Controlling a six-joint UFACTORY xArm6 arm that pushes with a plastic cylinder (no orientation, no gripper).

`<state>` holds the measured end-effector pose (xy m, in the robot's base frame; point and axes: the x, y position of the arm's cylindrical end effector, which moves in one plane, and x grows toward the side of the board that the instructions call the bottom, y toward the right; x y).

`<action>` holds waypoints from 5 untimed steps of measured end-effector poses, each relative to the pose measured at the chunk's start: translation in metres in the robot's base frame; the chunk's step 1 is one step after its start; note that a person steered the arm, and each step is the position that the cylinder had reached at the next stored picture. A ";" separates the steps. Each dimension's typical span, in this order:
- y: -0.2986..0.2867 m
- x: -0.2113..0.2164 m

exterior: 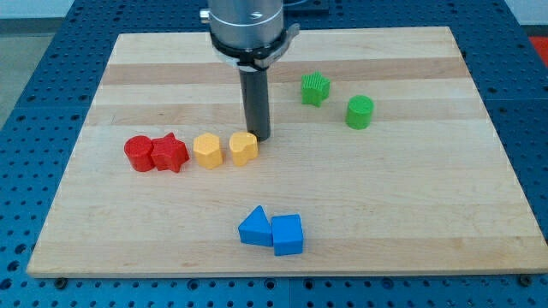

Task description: Put yellow heart into the yellow hexagon

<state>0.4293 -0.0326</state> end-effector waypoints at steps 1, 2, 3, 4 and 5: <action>0.025 0.000; 0.053 0.000; 0.069 0.000; 0.071 0.000; 0.071 0.000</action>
<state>0.4294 0.0388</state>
